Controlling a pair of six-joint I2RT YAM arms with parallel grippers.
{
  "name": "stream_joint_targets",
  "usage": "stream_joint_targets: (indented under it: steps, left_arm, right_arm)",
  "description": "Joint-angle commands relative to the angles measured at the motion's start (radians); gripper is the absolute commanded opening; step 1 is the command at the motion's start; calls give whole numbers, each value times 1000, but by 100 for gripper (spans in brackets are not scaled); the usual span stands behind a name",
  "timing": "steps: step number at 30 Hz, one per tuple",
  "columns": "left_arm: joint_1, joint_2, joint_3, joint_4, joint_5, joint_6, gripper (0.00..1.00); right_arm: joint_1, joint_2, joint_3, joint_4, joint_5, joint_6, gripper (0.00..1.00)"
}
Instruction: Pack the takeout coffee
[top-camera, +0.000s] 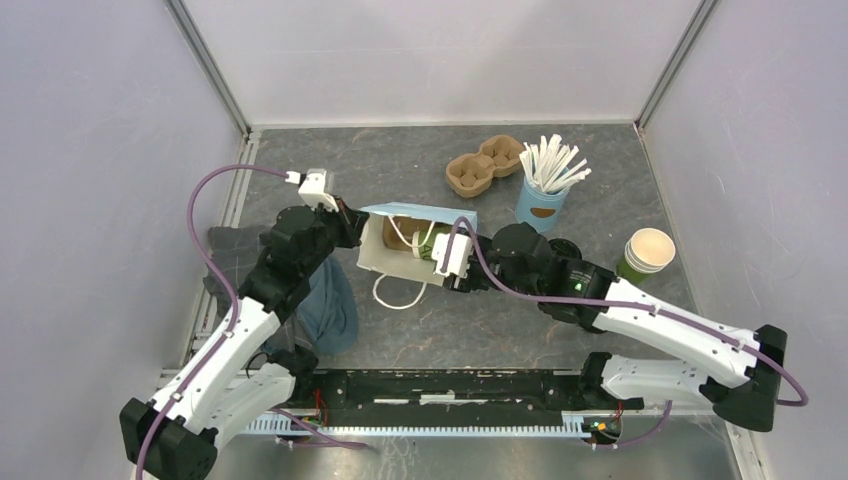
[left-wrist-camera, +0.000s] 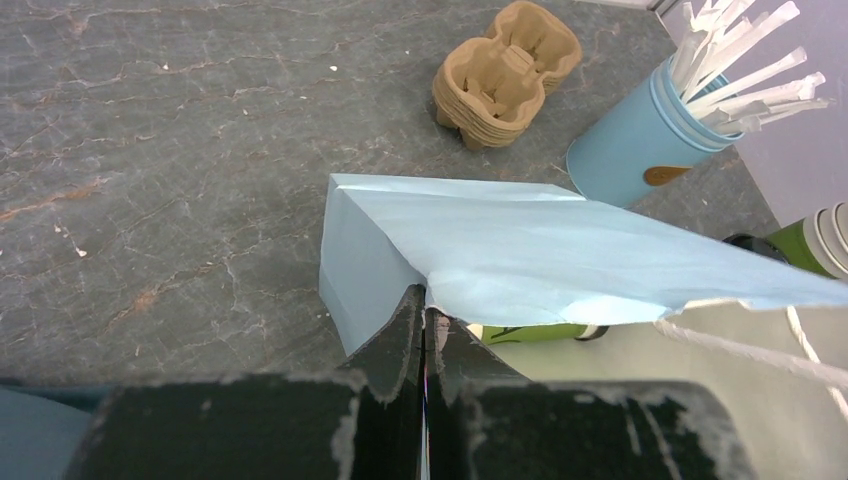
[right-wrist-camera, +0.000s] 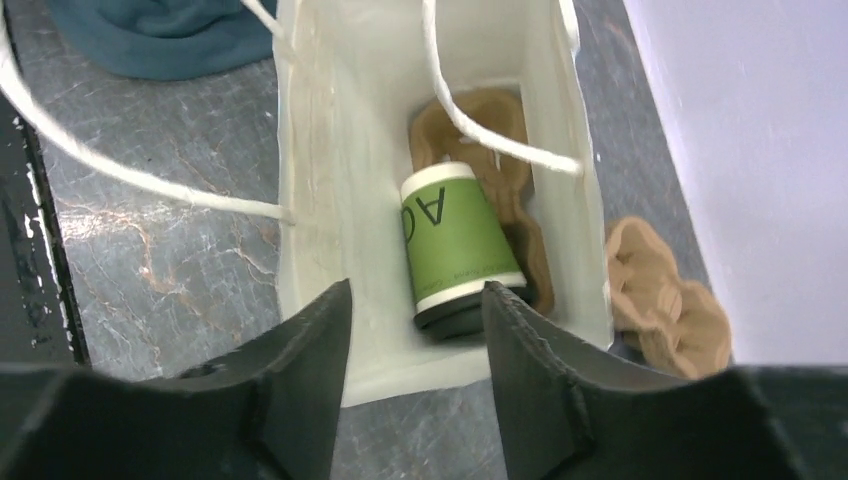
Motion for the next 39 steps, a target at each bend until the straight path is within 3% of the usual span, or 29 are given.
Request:
stream_joint_targets:
  steps: [1, 7, 15, 20, 29, 39]
  left_arm:
    - [0, -14, 28, -52, 7, 46, 2]
    - [1, -19, 23, -48, 16, 36, 2]
    - [-1, 1, 38, -52, 17, 40, 2]
    - [0, -6, 32, -47, 17, 45, 2]
    - [-1, -54, -13, -1, 49, 56, 2]
    - [-3, -74, -48, 24, 97, 45, 2]
  right_arm:
    - [-2, 40, 24, 87, -171, -122, 53]
    - [27, 207, 130, 132, -237, -235, 36]
    - [88, 339, 208, 161, -39, -342, 26]
    - [80, 436, 251, 165, 133, -362, 30]
    - [6, 471, 261, -1, 28, -376, 45]
    - [-56, 519, 226, -6, -13, -383, 65]
